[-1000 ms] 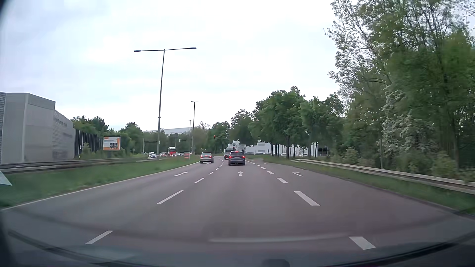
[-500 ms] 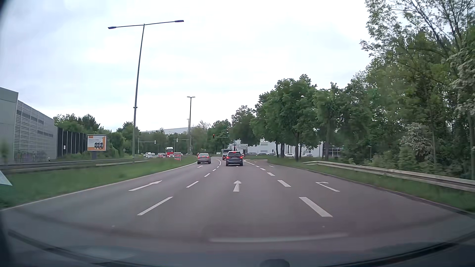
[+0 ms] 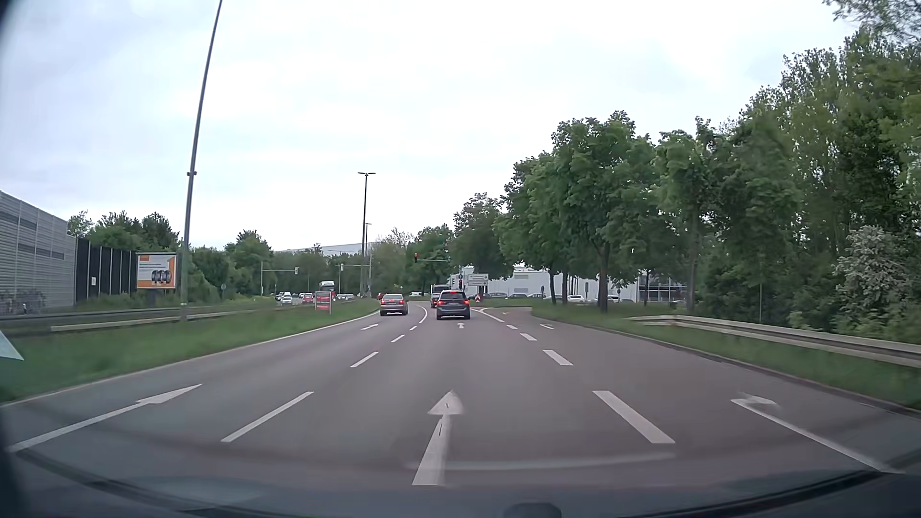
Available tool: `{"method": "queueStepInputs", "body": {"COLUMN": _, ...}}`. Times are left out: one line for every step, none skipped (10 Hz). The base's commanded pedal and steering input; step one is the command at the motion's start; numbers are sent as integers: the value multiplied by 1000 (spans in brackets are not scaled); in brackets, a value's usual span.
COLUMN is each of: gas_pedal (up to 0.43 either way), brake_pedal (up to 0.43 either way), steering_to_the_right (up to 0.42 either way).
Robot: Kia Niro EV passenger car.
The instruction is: Follow the waypoints while adhering to traffic rules and regulations
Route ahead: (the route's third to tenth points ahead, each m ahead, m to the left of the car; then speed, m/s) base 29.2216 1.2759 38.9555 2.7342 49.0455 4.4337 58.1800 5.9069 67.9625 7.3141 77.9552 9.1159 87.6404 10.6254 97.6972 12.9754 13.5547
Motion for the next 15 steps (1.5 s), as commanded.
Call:
{"method": "queueStepInputs", "body": {"gas_pedal": 0, "brake_pedal": 0, "steering_to_the_right": -11}}
{"method": "queueStepInputs", "body": {"gas_pedal": 0, "brake_pedal": 0, "steering_to_the_right": -11}}
{"method": "queueStepInputs", "body": {"gas_pedal": 0, "brake_pedal": 0, "steering_to_the_right": -11}}
{"method": "queueStepInputs", "body": {"gas_pedal": 0, "brake_pedal": 6, "steering_to_the_right": -11}}
{"method": "queueStepInputs", "body": {"gas_pedal": 0, "brake_pedal": 12, "steering_to_the_right": -11}}
{"method": "queueStepInputs", "body": {"gas_pedal": 0, "brake_pedal": 18, "steering_to_the_right": -11}}
{"method": "queueStepInputs", "body": {"gas_pedal": 0, "brake_pedal": 24, "steering_to_the_right": -11}}
{"method": "queueStepInputs", "body": {"gas_pedal": 0, "brake_pedal": 30, "steering_to_the_right": -11}}
{"method": "queueStepInputs", "body": {"gas_pedal": 0, "brake_pedal": 30, "steering_to_the_right": -11}}
{"method": "queueStepInputs", "body": {"gas_pedal": 0, "brake_pedal": 30, "steering_to_the_right": -11}}
{"method": "queueStepInputs", "body": {"gas_pedal": 0, "brake_pedal": 30, "steering_to_the_right": -11}}
{"method": "queueStepInputs", "body": {"gas_pedal": 0, "brake_pedal": 30, "steering_to_the_right": -11}}
{"method": "queueStepInputs", "body": {"gas_pedal": 0, "brake_pedal": 30, "steering_to_the_right": -11}}
{"method": "queueStepInputs", "body": {"gas_pedal": 0, "brake_pedal": 30, "steering_to_the_right": -11}}
{"method": "queueStepInputs", "body": {"gas_pedal": 0, "brake_pedal": 30, "steering_to_the_right": -11}}
